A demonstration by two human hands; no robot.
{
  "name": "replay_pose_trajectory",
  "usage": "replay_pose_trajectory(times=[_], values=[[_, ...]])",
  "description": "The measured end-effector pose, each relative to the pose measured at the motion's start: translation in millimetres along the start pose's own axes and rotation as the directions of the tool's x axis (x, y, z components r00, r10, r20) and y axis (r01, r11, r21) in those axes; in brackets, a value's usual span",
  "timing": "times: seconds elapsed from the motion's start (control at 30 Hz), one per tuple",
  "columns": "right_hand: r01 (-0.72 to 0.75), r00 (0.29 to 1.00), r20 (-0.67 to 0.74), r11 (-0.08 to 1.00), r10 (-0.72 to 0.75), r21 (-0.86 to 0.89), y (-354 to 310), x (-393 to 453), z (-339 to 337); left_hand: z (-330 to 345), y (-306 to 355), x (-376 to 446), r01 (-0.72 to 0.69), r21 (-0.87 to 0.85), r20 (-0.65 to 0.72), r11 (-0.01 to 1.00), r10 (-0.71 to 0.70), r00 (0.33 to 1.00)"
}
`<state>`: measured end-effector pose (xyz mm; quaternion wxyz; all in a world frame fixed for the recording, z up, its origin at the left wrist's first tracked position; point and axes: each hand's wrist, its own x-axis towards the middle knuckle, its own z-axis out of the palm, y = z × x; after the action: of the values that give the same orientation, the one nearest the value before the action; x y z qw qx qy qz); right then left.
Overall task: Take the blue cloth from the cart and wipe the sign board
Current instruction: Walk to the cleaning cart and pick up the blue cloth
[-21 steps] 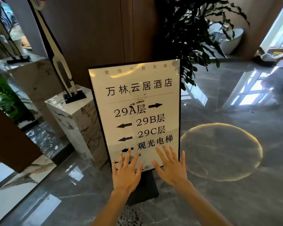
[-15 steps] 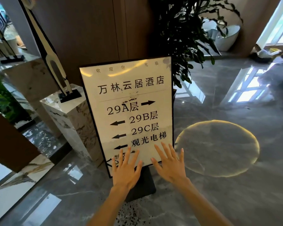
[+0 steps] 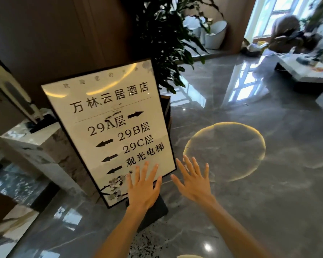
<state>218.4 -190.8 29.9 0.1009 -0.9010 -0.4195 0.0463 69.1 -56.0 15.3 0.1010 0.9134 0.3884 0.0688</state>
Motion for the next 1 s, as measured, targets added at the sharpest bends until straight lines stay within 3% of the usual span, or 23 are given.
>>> replay_pose_trajectory(times=[0.27,0.53,0.87,1.0], values=[[-0.213,0.972,-0.09,0.975,0.219,0.071,1.4,-48.9,10.0,9.4,11.1,-9.0,-0.207,-0.059,0.071,0.976,0.211,0.975],[-0.46,0.874,-0.138,0.885,0.466,0.075,2.7,-127.4,20.5,14.8,27.7,-37.4,-0.46,-0.06,0.097,0.886,0.464,0.88],[-0.722,0.674,-0.161,0.689,0.721,0.061,11.1,-246.7,8.3,18.3,77.6,-94.9,-0.724,-0.101,0.155,0.682,0.73,0.666],[-0.812,0.552,-0.18,0.574,0.814,0.105,18.7,-300.0,4.3,19.6,113.7,-128.6,-0.802,-0.133,0.202,0.583,0.808,0.554]])
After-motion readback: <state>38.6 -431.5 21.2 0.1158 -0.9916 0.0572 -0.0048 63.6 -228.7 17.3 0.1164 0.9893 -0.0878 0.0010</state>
